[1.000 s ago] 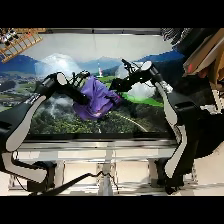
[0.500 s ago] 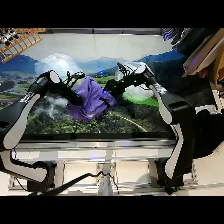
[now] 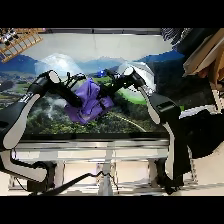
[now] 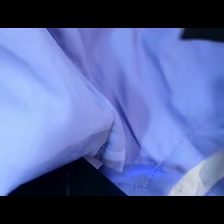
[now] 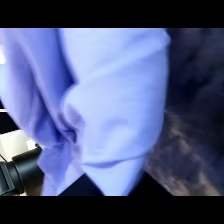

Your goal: Fold the clothes and pants, and hang the long-sleeved shirts on hangers.

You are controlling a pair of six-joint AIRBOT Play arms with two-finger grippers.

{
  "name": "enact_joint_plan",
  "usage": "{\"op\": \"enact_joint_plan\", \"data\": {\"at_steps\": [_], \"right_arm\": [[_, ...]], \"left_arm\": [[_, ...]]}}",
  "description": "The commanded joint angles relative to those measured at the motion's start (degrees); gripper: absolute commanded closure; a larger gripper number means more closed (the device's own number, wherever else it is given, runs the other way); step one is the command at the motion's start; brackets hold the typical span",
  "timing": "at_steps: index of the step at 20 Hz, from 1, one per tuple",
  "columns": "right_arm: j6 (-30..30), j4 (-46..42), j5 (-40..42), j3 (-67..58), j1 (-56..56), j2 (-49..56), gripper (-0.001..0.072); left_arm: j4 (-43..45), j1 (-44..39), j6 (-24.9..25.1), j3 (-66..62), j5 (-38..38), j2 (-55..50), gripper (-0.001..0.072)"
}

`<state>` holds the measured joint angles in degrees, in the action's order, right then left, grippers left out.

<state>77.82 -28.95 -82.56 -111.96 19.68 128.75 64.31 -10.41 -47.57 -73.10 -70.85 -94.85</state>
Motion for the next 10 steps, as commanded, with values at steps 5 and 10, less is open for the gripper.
{"op": "enact_joint_plan", "data": {"at_steps": [5,10], "right_arm": [[5.81,-11.52,1.27,-3.91,-3.69,-10.45,0.0699],[18.36,-23.3,-1.11,-3.8,-17.14,-29.79,0.07]], "left_arm": [[-2.93,1.57,-1.4,-3.26,-6.34,14.6,0.0696],[-7.76,6.34,-2.8,-4.9,-10.67,38.58,0.0695]]}}
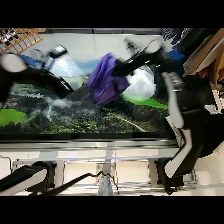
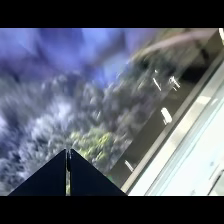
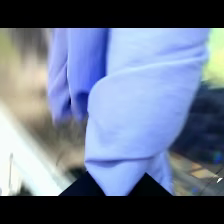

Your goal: Fold the clothes and pants, and hang the long-sleeved shirts on hangers.

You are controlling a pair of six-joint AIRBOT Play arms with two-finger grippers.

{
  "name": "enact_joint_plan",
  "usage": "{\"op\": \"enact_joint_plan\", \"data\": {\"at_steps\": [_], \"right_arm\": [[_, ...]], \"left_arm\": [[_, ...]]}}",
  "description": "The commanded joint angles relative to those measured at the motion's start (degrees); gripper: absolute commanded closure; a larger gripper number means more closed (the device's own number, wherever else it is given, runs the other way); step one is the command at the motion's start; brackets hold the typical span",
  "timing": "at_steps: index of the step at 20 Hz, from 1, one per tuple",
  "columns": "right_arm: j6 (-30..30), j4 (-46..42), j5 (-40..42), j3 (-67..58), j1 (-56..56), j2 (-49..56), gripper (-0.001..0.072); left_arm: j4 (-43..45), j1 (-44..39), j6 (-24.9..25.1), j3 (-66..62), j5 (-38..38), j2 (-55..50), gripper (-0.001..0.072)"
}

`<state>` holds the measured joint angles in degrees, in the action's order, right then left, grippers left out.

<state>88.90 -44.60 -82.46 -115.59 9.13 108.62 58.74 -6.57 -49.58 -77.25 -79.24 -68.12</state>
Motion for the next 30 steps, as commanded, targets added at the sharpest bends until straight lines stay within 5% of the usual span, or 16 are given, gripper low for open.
{"op": "enact_joint_plan", "data": {"at_steps": [1,7,13,16,21,25,28,29,30], "right_arm": [[8.87,-9.68,-2.82,-0.17,-10.16,-13.73,0.07],[10.4,-19.5,-14.88,-0.02,-37.66,-33.29,0.0701],[-3.1,-19.71,-19.71,19.69,-74.69,-44.44,0.0701],[-10.84,-19.96,-15.52,39.65,-89.37,-47.54,0.0701],[-19.23,-24.72,4.79,69.66,-105.18,-48.06,0.0699],[-25.57,-25.9,14.8,73.79,-105.53,-45.79,0.0697],[-25.07,-25.94,16.72,72.67,-100.48,-45.57,0.0687],[-25.0,-27.43,16.7,72.65,-98.6,-45.59,0.0467],[-24.0,-29.38,16.31,72.65,-96.87,-45.59,0.0098]], "left_arm": [[-2.19,4.09,-0.94,-0.74,-2.4,16.11,0.0695],[-2.19,11.45,-2.32,-0.74,-2.47,30.12,0.0695],[-1.29,11.45,-2.29,-0.72,-2.47,29.24,0.0695],[0.04,11.45,-2.27,-0.68,-2.45,27.65,0.0695],[-0.17,11.45,-2.27,-0.68,-1.31,25.05,0.0695],[-0.28,11.45,-2.29,-0.68,2.69,22.36,0.0695],[-0.31,11.43,-2.32,-0.68,3.17,20.24,0.0695],[-0.31,11.41,-2.32,-0.68,3.15,19.74,0.0695],[-0.31,11.37,-2.29,-0.68,3.15,19.34,0.0695]]}}
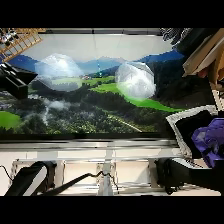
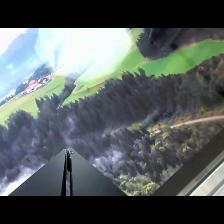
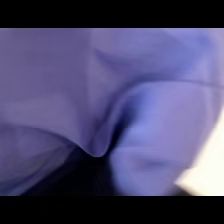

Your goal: Fold the clothes and pants, and hang the long-sleeved shirts on hangers.

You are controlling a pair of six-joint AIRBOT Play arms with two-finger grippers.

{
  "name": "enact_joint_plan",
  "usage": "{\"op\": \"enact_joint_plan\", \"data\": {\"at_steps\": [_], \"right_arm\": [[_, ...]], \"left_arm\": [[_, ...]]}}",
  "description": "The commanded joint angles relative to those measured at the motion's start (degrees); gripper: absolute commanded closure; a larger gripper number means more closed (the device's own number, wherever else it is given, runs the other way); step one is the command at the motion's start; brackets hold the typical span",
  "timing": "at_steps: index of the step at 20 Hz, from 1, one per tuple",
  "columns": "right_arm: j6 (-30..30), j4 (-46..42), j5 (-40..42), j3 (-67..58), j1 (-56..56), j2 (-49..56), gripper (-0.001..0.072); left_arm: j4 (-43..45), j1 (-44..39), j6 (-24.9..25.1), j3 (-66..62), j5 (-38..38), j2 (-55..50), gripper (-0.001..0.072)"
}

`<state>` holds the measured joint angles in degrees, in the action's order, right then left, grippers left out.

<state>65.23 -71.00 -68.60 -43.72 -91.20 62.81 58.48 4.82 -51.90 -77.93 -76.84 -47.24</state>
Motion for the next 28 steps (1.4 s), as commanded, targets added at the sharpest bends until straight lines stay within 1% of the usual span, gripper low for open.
{"op": "enact_joint_plan", "data": {"at_steps": [1,3,6,7,8,9,12,13,14,15,17,18,19,20,21,22,23,24,25,26,27,28], "right_arm": [[1.33,-5.4,1.49,0.59,4.83,0.2,0.002],[5.33,-13.97,-4.13,-1.2,7.69,0.17,0.0017],[11.28,-29.29,-18.97,-8.41,11.98,0.17,0.0015],[12.63,-32.0,-23.04,-11.87,13.18,0.17,0.0015],[15.87,-32.04,-24.96,-15.82,14.49,-0.04,0.0015],[19.17,-30.49,-25.16,-19.28,15.96,-0.37,0.0015],[19.52,-29.44,-28.92,-30.97,23.74,-0.55,0.0015],[19.56,-27.65,-28.63,-34.4,26.77,-0.55,0.0015],[19.61,-22.93,-26.47,-37.11,30.27,-0.55,0.0016],[19.61,-15.85,-24.2,-38.38,33.7,-0.55,0.0017],[20.26,1.33,-17.62,-37.77,42.64,-0.11,0.0019],[20.96,7.87,-14.56,-36.63,49.03,0.63,0.0022],[21.03,10.88,-11.89,-35.41,56.19,1.49,0.004],[20.98,10.75,-9.11,-33.94,64.32,2.47,0.0105],[20.87,8.87,-5.01,-32.06,73.48,3.61,0.0191],[20.65,5.27,0.68,-30.21,82.2,4.94,0.0237],[20.68,0.66,6.32,-28.96,89.53,6.32,0.0306],[20.72,-4.48,11.74,-28.17,96.13,7.91,0.0455],[20.87,-8.63,16.28,-28.06,100.98,9.49,0.0605],[20.87,-11.19,20.0,-28.09,103.89,10.67,0.0696],[20.87,-12.46,23.28,-28.06,105.59,11.43,0.0695],[20.87,-12.85,26.12,-28.06,106.31,11.8,0.0695]], "left_arm": [[-0.02,-0.02,0.04,0.0,0.76,-1.75,0.0695],[-0.02,0.0,0.07,-0.02,0.76,-1.77,0.0695],[-0.04,-0.02,0.07,-0.02,0.76,-1.55,0.0695],[-0.04,-0.02,0.07,-0.02,0.76,-1.44,0.0695],[-0.04,-0.02,0.07,-0.02,0.72,-1.33,0.0695],[-0.04,-0.02,0.07,-0.02,0.72,-1.14,0.0695],[-0.07,-0.02,0.07,-0.02,0.61,-0.17,0.0696],[-0.04,-0.02,0.04,-0.02,0.61,0.22,0.0695],[-0.07,-0.02,0.07,-0.02,0.61,0.57,0.0695],[-0.07,-0.02,0.07,-0.02,0.68,0.79,0.0696],[-0.04,-0.02,0.07,-0.02,0.74,0.92,0.0696],[0.0,-0.02,0.07,0.0,0.74,0.87,0.0695],[0.07,0.0,0.02,0.0,0.74,0.72,0.0695],[0.24,0.0,0.02,0.0,0.74,0.46,0.0695],[0.44,0.0,-0.13,0.0,0.74,0.04,0.0695],[2.19,0.0,-2.14,0.0,0.81,-0.5,0.0695],[5.51,0.0,-6.03,0.0,0.85,-1.27,0.0695],[10.1,0.0,-12.24,0.0,1.16,-2.1,0.0695],[15.12,0.0,-20.24,0.0,1.9,-3.13,0.0695],[19.3,0.0,-27.96,0.0,2.62,-4.02,0.0695],[21.81,0.0,-34.27,0.0,3.5,-4.63,0.0695],[22.56,0.0,-39.76,0.0,4.22,-5.14,0.0695]]}}
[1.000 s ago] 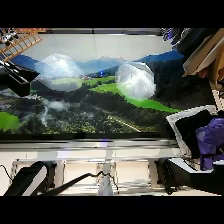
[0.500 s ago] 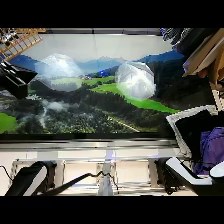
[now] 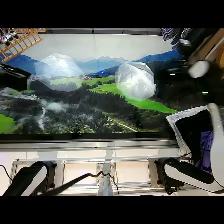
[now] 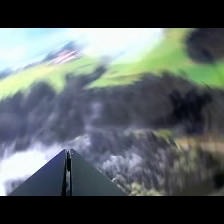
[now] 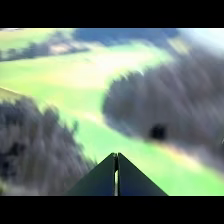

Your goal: Fold the clothes and pants, and hang the long-sleeved shirts on hangers.

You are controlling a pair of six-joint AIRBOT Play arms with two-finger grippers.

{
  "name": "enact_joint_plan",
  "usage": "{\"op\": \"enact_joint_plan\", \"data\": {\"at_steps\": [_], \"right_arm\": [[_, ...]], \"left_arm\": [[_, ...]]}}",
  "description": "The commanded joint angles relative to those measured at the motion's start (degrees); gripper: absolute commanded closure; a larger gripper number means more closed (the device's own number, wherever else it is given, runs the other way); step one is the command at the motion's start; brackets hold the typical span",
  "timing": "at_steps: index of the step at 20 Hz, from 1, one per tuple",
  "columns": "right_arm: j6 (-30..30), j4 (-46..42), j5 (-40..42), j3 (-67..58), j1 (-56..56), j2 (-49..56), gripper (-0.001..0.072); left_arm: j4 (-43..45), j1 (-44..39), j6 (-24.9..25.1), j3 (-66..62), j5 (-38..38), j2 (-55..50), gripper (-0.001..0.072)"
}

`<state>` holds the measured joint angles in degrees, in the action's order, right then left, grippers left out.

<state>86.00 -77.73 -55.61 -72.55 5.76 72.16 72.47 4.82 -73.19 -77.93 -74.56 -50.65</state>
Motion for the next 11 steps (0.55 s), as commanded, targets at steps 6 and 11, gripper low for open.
{"op": "enact_joint_plan", "data": {"at_steps": [6,11], "right_arm": [[0.11,-6.05,27.26,0.74,9.4,2.49,0.0697],[0.11,-6.03,29.73,0.74,9.4,2.49,0.0697]], "left_arm": [[8.52,-0.02,-22.01,0.0,1.92,-4.55,0.0695],[8.52,-0.02,-22.01,0.0,1.92,-6.14,0.0694]]}}
